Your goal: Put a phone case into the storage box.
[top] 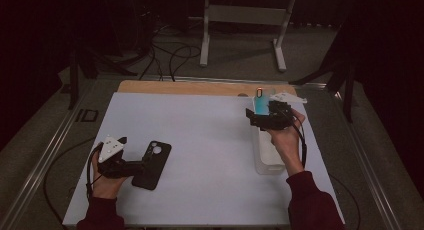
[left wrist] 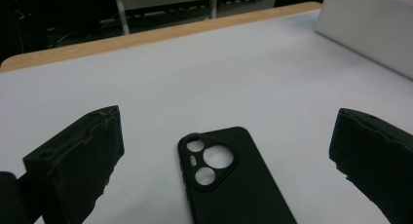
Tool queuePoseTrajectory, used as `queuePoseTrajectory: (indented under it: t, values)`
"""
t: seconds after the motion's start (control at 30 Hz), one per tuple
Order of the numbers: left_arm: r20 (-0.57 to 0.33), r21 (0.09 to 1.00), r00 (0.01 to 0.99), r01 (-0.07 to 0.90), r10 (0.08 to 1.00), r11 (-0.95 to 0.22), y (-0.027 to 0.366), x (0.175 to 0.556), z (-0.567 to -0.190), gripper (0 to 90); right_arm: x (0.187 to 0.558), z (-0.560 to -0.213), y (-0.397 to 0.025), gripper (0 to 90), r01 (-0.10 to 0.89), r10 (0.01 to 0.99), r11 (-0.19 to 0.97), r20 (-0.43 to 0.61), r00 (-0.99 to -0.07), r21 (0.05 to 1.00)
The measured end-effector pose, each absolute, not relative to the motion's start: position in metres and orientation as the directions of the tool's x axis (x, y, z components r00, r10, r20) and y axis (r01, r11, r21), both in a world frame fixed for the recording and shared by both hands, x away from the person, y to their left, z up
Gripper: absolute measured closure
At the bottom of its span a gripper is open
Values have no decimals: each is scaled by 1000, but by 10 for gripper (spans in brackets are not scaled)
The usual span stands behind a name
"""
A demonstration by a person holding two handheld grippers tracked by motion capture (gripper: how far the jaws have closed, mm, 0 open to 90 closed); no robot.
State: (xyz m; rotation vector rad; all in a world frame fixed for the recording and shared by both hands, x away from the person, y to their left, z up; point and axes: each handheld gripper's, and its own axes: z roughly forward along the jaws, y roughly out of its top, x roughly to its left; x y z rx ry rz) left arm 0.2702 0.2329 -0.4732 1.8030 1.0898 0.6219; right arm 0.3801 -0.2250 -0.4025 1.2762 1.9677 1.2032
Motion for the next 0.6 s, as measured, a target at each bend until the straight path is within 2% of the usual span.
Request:
queuePoseTrajectory:
  t: [0.6]
  values:
    - [-21,852,470,471,883,-231,227,271,-487,0,349,-409,-228,81,414,878,182,43,-476,892]
